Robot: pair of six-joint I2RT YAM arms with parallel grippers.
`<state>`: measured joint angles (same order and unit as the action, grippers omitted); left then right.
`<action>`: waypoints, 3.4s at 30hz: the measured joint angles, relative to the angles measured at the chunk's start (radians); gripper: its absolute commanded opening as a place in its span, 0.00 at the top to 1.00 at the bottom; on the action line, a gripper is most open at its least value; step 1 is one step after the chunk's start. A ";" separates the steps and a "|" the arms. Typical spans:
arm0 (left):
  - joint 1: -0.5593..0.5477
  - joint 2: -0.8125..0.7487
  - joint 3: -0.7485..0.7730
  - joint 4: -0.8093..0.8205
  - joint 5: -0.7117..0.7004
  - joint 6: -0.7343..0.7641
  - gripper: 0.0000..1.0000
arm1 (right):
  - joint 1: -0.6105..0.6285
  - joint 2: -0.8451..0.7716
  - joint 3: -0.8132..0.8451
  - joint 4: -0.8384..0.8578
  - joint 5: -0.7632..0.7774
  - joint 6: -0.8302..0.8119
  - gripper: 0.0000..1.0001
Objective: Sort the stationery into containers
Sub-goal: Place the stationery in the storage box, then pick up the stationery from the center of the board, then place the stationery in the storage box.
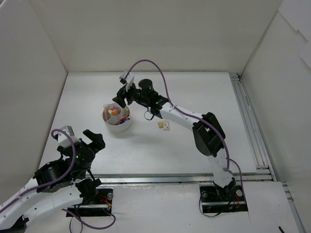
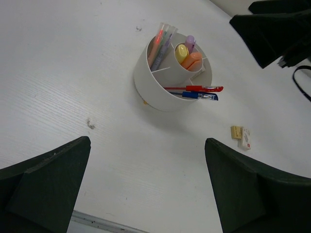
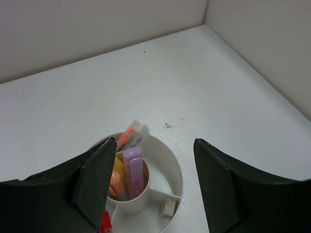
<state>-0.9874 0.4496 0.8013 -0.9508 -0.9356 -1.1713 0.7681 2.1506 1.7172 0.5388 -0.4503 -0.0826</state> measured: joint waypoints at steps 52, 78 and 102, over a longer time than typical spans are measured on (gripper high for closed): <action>0.221 1.625 0.866 0.297 0.704 0.364 0.00 | -0.093 -1.474 -1.093 -0.498 1.065 0.373 0.02; 0.256 1.745 0.937 0.357 0.770 0.369 0.25 | -0.094 -1.388 -1.093 -0.499 1.091 0.358 0.02; 0.270 1.349 0.740 0.394 0.726 0.614 1.00 | -0.096 -1.395 -1.093 -0.499 1.097 0.340 0.02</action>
<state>-0.7174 1.7988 1.5417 -0.5571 -0.2100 -0.5575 0.6724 0.7555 0.6239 0.0399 0.6464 0.2573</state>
